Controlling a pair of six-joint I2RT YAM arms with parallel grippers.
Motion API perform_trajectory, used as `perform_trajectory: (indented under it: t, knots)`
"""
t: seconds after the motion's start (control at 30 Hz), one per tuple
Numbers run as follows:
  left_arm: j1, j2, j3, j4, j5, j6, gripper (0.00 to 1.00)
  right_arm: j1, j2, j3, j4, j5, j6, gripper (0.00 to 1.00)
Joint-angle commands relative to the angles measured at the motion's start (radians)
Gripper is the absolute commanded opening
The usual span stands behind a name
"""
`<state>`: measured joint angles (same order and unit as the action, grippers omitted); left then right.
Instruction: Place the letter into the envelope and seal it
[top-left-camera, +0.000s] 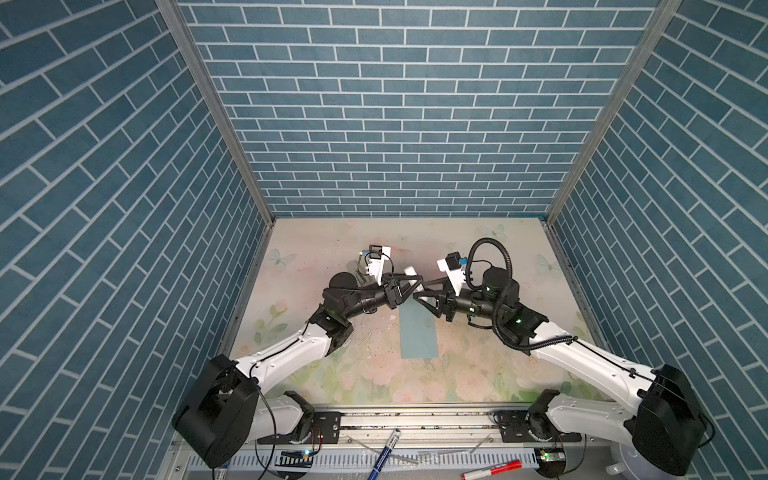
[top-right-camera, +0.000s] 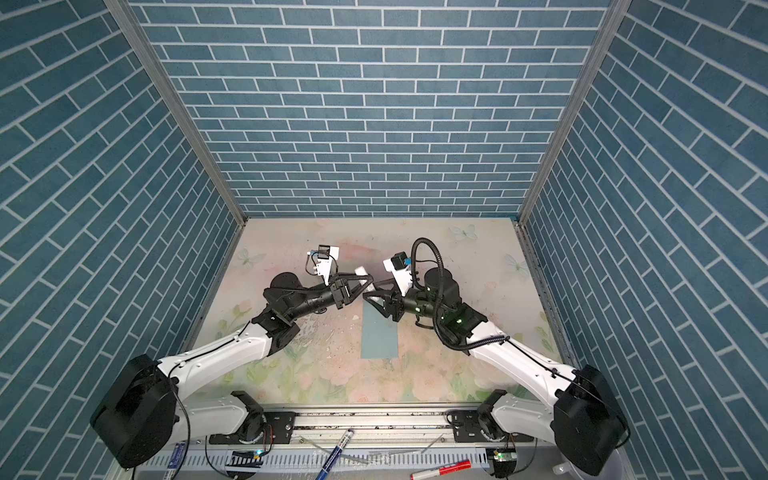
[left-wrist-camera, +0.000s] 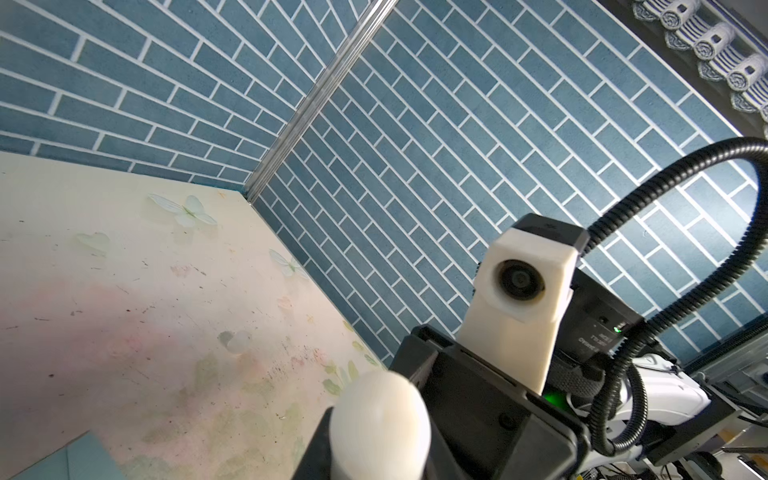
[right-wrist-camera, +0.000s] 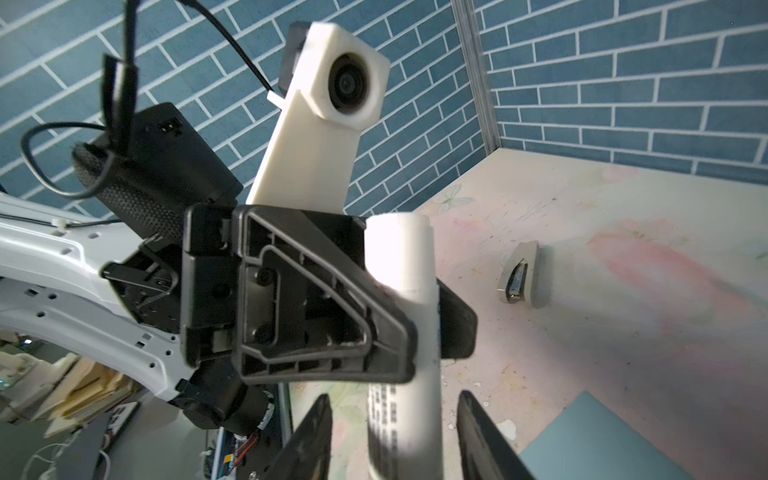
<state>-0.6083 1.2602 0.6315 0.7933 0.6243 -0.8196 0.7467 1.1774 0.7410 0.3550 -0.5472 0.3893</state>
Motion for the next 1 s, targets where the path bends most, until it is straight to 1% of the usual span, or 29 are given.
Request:
perform_trajectory:
  t: [0.0, 0.07, 0.13, 0.27, 0.33, 0.37, 0.43, 0.5, 0.57, 0.63, 0.7, 0.77, 0.87, 0.97]
  knots:
    - [0.003, 0.002, 0.024, 0.06, 0.023, -0.012, 0.0, -0.007, 0.015, -0.002, 0.048, -0.055, 0.03, 0.42]
    - [0.003, 0.001, 0.026, 0.057, 0.023, -0.009, 0.0, -0.007, 0.021, -0.002, 0.05, -0.061, 0.034, 0.38]
    - [0.004, 0.001, 0.028, 0.054, 0.022, -0.007, 0.0, -0.007, 0.025, -0.003, 0.058, -0.063, 0.04, 0.3]
    - [0.003, 0.005, 0.027, 0.058, 0.021, -0.007, 0.0, -0.009, 0.032, -0.004, 0.082, -0.065, 0.058, 0.1]
    - [0.004, 0.005, 0.025, 0.058, 0.02, -0.005, 0.0, -0.009, 0.04, -0.004, 0.104, -0.063, 0.071, 0.02]
    - [0.003, 0.005, 0.025, 0.059, 0.019, -0.001, 0.05, -0.009, 0.043, -0.005, 0.115, -0.062, 0.078, 0.0]
    - [0.002, 0.0, 0.02, 0.058, 0.011, 0.011, 0.2, -0.009, 0.048, -0.007, 0.15, -0.064, 0.095, 0.0]
    - [0.001, -0.007, 0.01, 0.061, 0.002, 0.025, 0.31, -0.009, 0.054, -0.011, 0.181, -0.068, 0.11, 0.0]
    - [-0.001, -0.014, -0.002, 0.071, -0.008, 0.033, 0.39, -0.009, 0.06, -0.007, 0.199, -0.074, 0.121, 0.0]
    - [-0.001, -0.021, -0.012, 0.082, -0.019, 0.037, 0.42, -0.009, 0.068, -0.004, 0.216, -0.086, 0.133, 0.0]
    - [-0.001, -0.022, -0.019, 0.087, -0.026, 0.039, 0.43, -0.009, 0.075, -0.003, 0.229, -0.094, 0.144, 0.0]
    - [-0.001, -0.026, -0.024, 0.092, -0.034, 0.039, 0.4, -0.009, 0.082, 0.0, 0.235, -0.105, 0.152, 0.0]
    - [-0.001, -0.031, -0.03, 0.096, -0.047, 0.043, 0.32, -0.009, 0.09, 0.001, 0.234, -0.121, 0.157, 0.0]
    - [-0.001, -0.034, -0.034, 0.093, -0.058, 0.048, 0.18, -0.009, 0.09, -0.001, 0.226, -0.121, 0.155, 0.0]
